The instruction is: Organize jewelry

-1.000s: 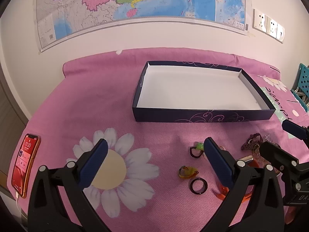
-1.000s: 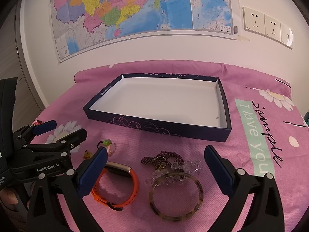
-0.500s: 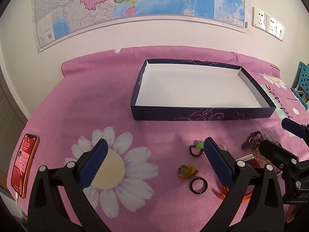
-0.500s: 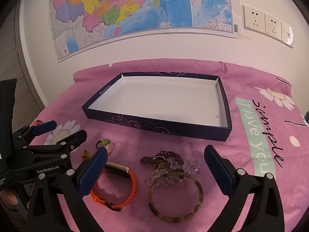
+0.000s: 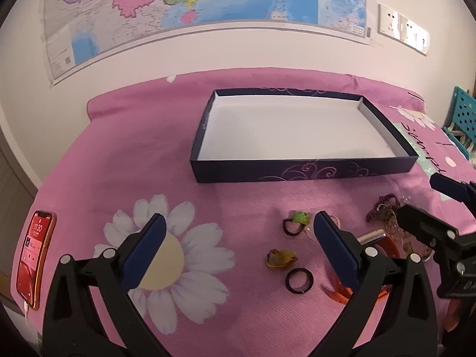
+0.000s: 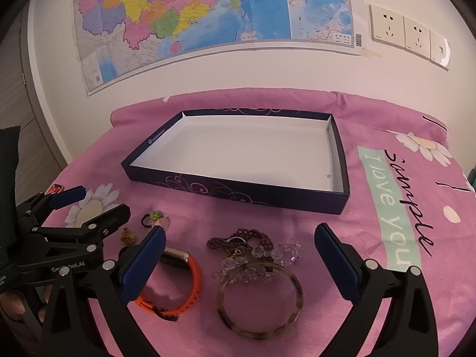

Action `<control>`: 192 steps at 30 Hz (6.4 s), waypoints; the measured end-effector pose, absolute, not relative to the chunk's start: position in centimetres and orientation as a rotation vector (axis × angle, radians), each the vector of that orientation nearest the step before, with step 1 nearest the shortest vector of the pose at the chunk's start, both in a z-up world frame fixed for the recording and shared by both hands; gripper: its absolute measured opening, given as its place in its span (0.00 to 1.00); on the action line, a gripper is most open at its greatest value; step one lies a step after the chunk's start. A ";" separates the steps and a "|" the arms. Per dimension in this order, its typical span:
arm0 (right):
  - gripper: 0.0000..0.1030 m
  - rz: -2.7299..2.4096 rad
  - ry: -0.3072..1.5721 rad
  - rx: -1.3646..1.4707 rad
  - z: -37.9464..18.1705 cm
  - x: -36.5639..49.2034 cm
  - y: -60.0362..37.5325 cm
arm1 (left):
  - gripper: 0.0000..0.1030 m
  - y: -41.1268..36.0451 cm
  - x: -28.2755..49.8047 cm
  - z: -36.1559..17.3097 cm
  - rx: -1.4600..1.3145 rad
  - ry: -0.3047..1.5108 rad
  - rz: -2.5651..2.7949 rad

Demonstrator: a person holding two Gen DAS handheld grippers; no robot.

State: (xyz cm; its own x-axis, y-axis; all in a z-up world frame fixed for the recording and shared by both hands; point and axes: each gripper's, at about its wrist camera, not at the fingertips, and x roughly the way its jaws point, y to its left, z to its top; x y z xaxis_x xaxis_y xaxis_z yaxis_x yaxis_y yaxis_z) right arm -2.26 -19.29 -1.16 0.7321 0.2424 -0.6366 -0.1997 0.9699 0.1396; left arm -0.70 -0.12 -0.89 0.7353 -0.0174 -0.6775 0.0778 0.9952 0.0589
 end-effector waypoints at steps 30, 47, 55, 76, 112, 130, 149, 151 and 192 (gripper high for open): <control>0.09 0.323 0.887 0.098 -4.1 -3.4 -23.8 | 0.27 -3.1 -2.2 -3.4 0.059 0.967 -0.553; 0.06 0.374 0.836 0.164 -1.9 -3.4 -25.6 | 0.06 -3.4 -1.0 -3.0 0.038 0.999 -0.549; 0.06 0.413 0.796 0.149 0.0 -1.7 -24.9 | 0.05 -2.4 -0.6 -1.4 -0.022 0.975 -0.594; 0.06 0.333 0.825 0.164 1.3 14.6 -24.6 | 0.06 -0.1 15.6 2.5 -0.027 0.911 -0.385; 0.15 0.186 0.973 0.139 -1.7 22.8 -22.4 | 0.14 -2.0 25.2 -2.2 -0.011 1.041 -0.262; 0.56 0.311 0.739 0.103 3.8 13.6 -22.8 | 0.61 -0.4 15.3 3.5 0.073 0.733 -0.209; 0.42 0.434 0.776 -0.069 -0.1 -0.7 -21.2 | 0.75 1.9 1.9 1.5 0.114 0.664 -0.258; 0.40 0.442 0.809 -0.068 -1.4 -1.5 -21.1 | 0.75 1.9 1.3 1.0 0.107 0.674 -0.268; 0.47 0.418 0.833 -0.117 -3.0 -0.9 -21.2 | 0.75 2.3 -1.2 -1.4 0.055 0.753 -0.285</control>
